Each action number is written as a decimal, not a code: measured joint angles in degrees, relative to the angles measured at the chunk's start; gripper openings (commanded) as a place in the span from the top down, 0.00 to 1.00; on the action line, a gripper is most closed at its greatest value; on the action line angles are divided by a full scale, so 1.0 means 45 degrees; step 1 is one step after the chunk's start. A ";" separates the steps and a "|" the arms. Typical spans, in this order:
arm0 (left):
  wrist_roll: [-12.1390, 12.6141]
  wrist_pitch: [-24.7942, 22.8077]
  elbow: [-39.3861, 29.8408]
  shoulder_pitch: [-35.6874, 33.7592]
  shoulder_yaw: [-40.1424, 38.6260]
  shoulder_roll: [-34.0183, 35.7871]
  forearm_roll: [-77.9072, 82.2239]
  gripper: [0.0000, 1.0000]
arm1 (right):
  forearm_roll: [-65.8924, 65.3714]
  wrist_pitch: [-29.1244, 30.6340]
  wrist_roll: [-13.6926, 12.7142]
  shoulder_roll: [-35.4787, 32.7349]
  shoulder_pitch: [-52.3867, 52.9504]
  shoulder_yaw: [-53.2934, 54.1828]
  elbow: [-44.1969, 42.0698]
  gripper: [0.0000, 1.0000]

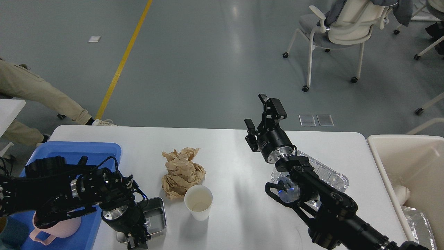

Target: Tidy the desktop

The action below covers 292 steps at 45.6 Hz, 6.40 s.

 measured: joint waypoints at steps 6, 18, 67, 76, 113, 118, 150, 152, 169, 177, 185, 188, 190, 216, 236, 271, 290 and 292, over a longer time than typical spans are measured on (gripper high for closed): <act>-0.0005 0.0001 0.0003 -0.0024 -0.0007 0.0237 0.0000 1.00 | -0.0001 0.0010 0.0000 0.0001 0.0010 0.0000 -0.0001 0.00; -0.0074 0.0020 -0.0238 -0.0394 -0.0145 0.0809 -0.0021 1.00 | 0.0000 0.0019 0.0000 0.0055 0.0038 0.0000 -0.0039 0.00; -0.0480 0.0264 -0.1828 -0.1016 -0.4146 0.6340 -0.1909 1.00 | 0.0000 0.0018 0.0000 0.0057 0.0053 -0.0079 -0.0041 0.00; -0.0469 0.0928 -0.1812 -0.0890 -0.4237 0.7967 -0.3511 0.99 | -0.0001 0.0018 0.0000 0.0056 0.0040 -0.0124 -0.0030 0.00; -0.0293 0.2495 0.0971 -0.0394 -0.4165 0.9669 -0.6762 0.98 | 0.0001 0.0018 0.0000 0.0057 0.0015 -0.0196 -0.0026 0.00; -0.0291 0.2770 0.1830 -0.0039 -0.4157 0.9354 -0.7158 0.98 | 0.0001 0.0018 0.0000 0.0055 -0.0003 -0.0196 -0.0019 0.00; -0.0218 0.4698 0.7100 0.2203 -0.3789 0.5270 -0.7607 0.98 | -0.0001 0.0019 0.0000 0.0057 -0.0096 -0.0196 -0.0044 0.00; -0.0218 0.4810 0.7353 0.2240 -0.3640 0.5028 -0.7603 0.98 | -0.0002 0.0020 0.0000 0.0056 -0.0101 -0.0196 -0.0044 0.00; -0.0216 0.5859 0.9167 0.2292 -0.1661 0.3035 -0.7643 0.98 | -0.0001 0.0025 0.0000 0.0058 -0.0124 -0.0206 -0.0041 0.00; -0.0216 0.6219 0.9584 0.2548 -0.0994 0.2632 -0.7671 0.97 | -0.0001 0.0025 0.0000 0.0057 -0.0124 -0.0207 -0.0041 0.00; -0.0216 0.6337 1.0051 0.2772 -0.0589 0.2217 -0.7671 0.97 | -0.0001 0.0026 0.0000 0.0059 -0.0133 -0.0211 -0.0041 0.00; -0.0216 0.6452 1.0314 0.2820 -0.0309 0.2023 -0.7672 0.97 | -0.0002 0.0028 0.0000 0.0058 -0.0133 -0.0206 -0.0041 0.00; -0.0216 0.6537 1.0450 0.2831 -0.0151 0.1910 -0.7672 0.97 | -0.0001 0.0028 0.0000 0.0062 -0.0132 -0.0205 -0.0041 0.00; -0.0216 0.6882 1.0747 0.2936 0.0174 0.1534 -0.8315 0.32 | -0.0001 0.0024 0.0000 0.0057 -0.0122 -0.0215 -0.0059 0.00; -0.0211 0.6475 1.0522 0.2772 -0.0150 0.1470 -1.2298 0.06 | -0.0001 0.0022 0.0000 0.0057 -0.0053 -0.0214 -0.0097 0.00; 0.0545 0.4160 0.2374 0.5205 -1.0411 0.4745 -1.4180 0.05 | -0.0001 0.0018 0.0000 -0.0038 0.0020 -0.0383 -0.0520 0.00; 0.1246 0.4216 0.2102 0.8104 -1.6494 0.1588 -1.4218 0.04 | 0.0000 0.0009 0.0000 -0.0092 0.0032 -0.0374 -0.0846 0.00; 0.1350 0.4209 0.2107 0.8234 -1.6779 0.1166 -1.4219 0.04 | 0.0000 0.0008 0.0000 -0.0073 0.0031 -0.0372 -0.0892 0.00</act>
